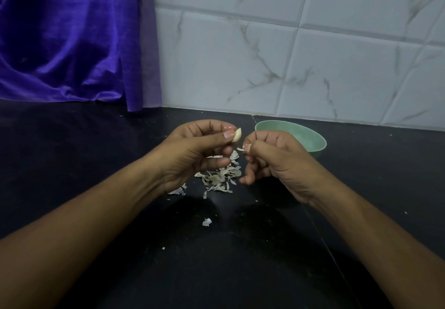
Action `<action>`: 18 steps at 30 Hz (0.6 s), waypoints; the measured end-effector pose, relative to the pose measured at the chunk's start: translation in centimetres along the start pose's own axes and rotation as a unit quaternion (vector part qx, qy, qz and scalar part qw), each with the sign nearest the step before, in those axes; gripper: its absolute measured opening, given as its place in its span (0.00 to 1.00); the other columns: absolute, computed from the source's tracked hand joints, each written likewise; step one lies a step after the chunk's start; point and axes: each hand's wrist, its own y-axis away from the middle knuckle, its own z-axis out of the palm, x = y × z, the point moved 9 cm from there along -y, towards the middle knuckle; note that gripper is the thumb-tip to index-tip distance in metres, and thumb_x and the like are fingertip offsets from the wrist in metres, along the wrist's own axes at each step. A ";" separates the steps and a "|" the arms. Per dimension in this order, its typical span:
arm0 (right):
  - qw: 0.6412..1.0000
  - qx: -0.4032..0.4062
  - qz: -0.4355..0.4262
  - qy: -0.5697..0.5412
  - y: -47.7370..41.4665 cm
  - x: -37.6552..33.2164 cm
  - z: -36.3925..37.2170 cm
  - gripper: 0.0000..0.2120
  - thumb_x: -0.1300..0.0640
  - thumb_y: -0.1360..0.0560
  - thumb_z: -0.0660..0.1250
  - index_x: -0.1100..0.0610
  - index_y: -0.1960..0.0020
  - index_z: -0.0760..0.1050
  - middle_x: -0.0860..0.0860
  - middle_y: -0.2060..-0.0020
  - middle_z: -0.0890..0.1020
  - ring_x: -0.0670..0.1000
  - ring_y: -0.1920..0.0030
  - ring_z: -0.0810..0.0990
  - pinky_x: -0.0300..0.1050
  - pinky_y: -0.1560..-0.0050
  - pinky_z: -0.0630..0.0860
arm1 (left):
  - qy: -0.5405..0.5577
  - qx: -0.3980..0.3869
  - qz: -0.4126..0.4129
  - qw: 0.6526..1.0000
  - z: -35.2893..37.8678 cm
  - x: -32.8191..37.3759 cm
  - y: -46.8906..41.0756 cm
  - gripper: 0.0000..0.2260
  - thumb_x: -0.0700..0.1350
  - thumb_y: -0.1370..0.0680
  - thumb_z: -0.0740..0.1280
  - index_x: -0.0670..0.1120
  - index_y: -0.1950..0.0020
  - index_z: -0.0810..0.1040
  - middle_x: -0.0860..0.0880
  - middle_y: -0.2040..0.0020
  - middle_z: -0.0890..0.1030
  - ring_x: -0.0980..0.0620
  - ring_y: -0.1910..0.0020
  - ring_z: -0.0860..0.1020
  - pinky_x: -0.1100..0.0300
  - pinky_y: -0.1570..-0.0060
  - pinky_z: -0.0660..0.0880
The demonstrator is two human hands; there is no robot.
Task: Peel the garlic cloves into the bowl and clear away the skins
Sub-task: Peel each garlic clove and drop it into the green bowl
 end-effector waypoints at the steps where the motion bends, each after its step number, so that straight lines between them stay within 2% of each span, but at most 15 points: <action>1: 1.000 -0.004 -0.001 0.002 0.0 0.0 0.1 0.10 0.68 0.19 0.61 0.61 0.58 0.74 0.57 0.68 0.72 0.53 0.72 0.79 0.68 0.50 0.80 | 0.009 0.006 0.000 1.000 -0.2 0.1 0.0 0.08 0.42 0.29 0.74 0.43 0.50 0.84 0.49 0.59 0.82 0.57 0.63 0.81 0.64 0.65 0.82; 4: 1.000 -0.012 -0.002 0.016 0.0 0.0 0.2 0.10 0.66 0.19 0.63 0.59 0.58 0.76 0.54 0.67 0.75 0.53 0.71 0.80 0.51 0.59 0.80 | 0.016 0.024 0.002 1.000 -0.6 0.3 -0.1 0.10 0.43 0.29 0.75 0.43 0.49 0.84 0.50 0.59 0.83 0.57 0.61 0.81 0.64 0.64 0.83; 6: 1.000 -0.007 -0.002 0.025 0.0 0.0 0.1 0.08 0.64 0.19 0.65 0.58 0.56 0.78 0.53 0.65 0.78 0.53 0.70 0.82 0.45 0.64 0.78 | 0.012 0.031 0.004 0.999 -0.8 0.3 -0.2 0.11 0.44 0.29 0.75 0.43 0.48 0.84 0.50 0.59 0.83 0.57 0.61 0.81 0.64 0.64 0.83; 11: 1.000 -0.001 -0.011 0.011 -0.1 -0.1 -0.3 0.08 0.60 0.18 0.67 0.63 0.52 0.81 0.54 0.61 0.83 0.54 0.66 0.84 0.48 0.62 0.82 | 0.020 0.051 0.001 0.999 -1.3 0.2 -0.2 0.13 0.45 0.29 0.75 0.41 0.46 0.84 0.50 0.60 0.83 0.57 0.61 0.81 0.64 0.65 0.82; 15: 0.999 0.015 -0.029 0.005 0.1 -0.3 -0.7 0.03 0.64 0.23 0.73 0.65 0.53 0.80 0.55 0.62 0.82 0.54 0.65 0.84 0.50 0.59 0.84 | 0.014 0.052 -0.003 0.999 -1.3 0.0 -0.2 0.15 0.45 0.29 0.75 0.41 0.44 0.83 0.50 0.60 0.84 0.57 0.61 0.81 0.64 0.65 0.82; 18: 0.999 0.020 -0.036 -0.013 0.0 -0.3 -0.9 0.07 0.70 0.26 0.74 0.65 0.53 0.77 0.56 0.62 0.81 0.54 0.66 0.84 0.52 0.59 0.84 | 0.009 0.049 -0.005 0.999 -1.1 -0.1 -0.2 0.15 0.45 0.29 0.75 0.42 0.44 0.84 0.51 0.59 0.84 0.57 0.62 0.81 0.63 0.64 0.82</action>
